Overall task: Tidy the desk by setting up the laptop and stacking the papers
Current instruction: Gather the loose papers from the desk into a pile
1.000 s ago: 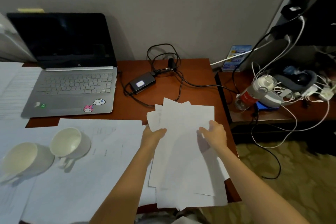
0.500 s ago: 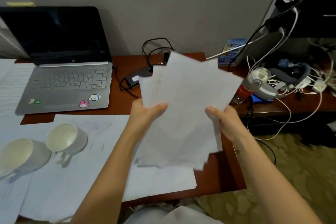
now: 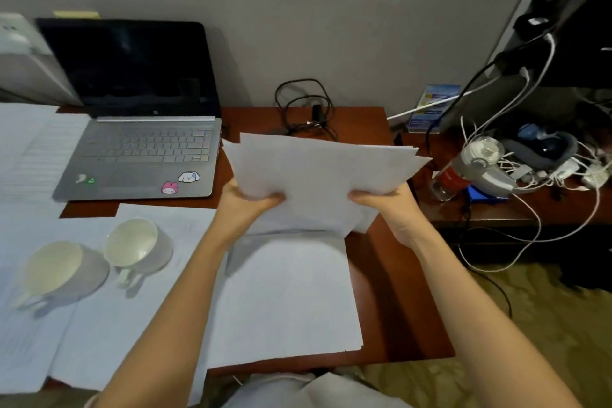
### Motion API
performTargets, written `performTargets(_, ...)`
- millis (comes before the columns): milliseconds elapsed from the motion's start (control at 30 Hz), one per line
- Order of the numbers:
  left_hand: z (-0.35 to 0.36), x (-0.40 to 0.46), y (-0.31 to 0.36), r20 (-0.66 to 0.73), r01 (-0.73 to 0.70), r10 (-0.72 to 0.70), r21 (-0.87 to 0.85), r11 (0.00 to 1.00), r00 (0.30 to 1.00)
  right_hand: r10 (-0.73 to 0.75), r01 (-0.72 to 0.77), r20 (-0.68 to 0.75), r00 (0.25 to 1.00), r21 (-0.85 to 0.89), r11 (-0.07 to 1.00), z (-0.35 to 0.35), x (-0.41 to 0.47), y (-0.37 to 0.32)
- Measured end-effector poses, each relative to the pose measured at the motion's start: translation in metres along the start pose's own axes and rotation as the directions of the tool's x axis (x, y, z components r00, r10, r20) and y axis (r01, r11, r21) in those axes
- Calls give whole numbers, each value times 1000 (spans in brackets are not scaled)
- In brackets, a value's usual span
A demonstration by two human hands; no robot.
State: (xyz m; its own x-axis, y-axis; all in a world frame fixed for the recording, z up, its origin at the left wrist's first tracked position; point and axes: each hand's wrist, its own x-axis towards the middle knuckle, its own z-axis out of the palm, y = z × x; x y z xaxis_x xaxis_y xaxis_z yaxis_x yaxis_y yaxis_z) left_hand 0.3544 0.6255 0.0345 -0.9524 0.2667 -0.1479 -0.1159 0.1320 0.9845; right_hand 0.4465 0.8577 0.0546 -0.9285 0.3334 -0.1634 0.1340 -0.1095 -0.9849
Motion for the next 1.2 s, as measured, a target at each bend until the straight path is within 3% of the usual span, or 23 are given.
performTargets(100,5,0,-11,4,37,-37,62,997,999,46,-46,-59,997,-7,999,5,3,12)
performTargets(300,-8,-5,5,-121,3,-21,-149,989,992,-104,105,43,994,-21,994,6,15,-5)
performTargets(433,0,-34,-26,-96,198,-208,-102,975,973,163,-133,87,983,-275,952,22,8,26)
performTargets(500,0,-41,-28,-121,189,-208,-152,970,970,181,-150,76,981,-310,939,33,10,26)
performTargets(600,-14,-42,-10,-263,150,-226,-280,948,938,35,20,142,989,-368,930,56,29,-3)
performTargets(733,-24,-58,3,-362,114,-321,-490,864,875,-96,294,361,928,-548,783,98,56,-38)
performTargets(867,-18,-95,-15,-252,248,-414,-502,829,875,121,364,528,840,-715,596,131,74,-33)
performTargets(1000,-15,-126,-49,-74,465,-574,-506,726,816,396,312,535,746,-807,501,147,82,3)
performTargets(1133,-24,-144,-74,-64,501,-650,-581,641,757,529,373,543,652,-838,399,171,76,45)
performTargets(1200,-31,-149,-88,-100,510,-683,-590,626,723,557,444,515,652,-854,270,185,72,63)
